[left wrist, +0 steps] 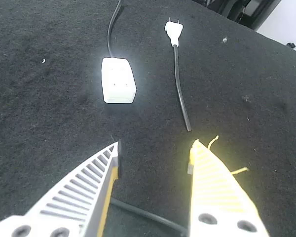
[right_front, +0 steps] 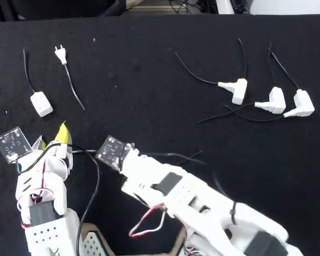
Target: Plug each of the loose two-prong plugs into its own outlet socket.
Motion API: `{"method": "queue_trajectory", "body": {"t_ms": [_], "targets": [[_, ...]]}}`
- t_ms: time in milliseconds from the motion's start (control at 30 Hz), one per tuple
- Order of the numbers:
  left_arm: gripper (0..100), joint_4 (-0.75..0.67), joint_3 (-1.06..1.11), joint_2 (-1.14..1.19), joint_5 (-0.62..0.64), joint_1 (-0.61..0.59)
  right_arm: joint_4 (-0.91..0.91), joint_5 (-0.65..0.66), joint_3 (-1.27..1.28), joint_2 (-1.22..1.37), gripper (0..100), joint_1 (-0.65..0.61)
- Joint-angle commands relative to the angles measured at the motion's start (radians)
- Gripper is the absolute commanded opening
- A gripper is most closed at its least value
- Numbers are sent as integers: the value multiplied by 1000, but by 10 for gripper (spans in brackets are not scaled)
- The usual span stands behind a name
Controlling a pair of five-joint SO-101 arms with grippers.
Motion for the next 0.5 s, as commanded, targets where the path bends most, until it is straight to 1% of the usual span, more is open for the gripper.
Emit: {"method": "queue_trajectory", "body": {"t_ms": [0, 167, 333, 467], "targets": [[234, -17, -39, -8, 14, -10, -31, 60, -93, 79, 88, -8], [234, -15, -39, -8, 14, -10, -31, 112, -163, 196, 88, -6], [234, -15, -39, -8, 14, -10, -31, 114, -208, 274, 88, -6], [234, -15, -39, -8, 14, -10, -29, 114, -216, 286, 88, -6]]}}
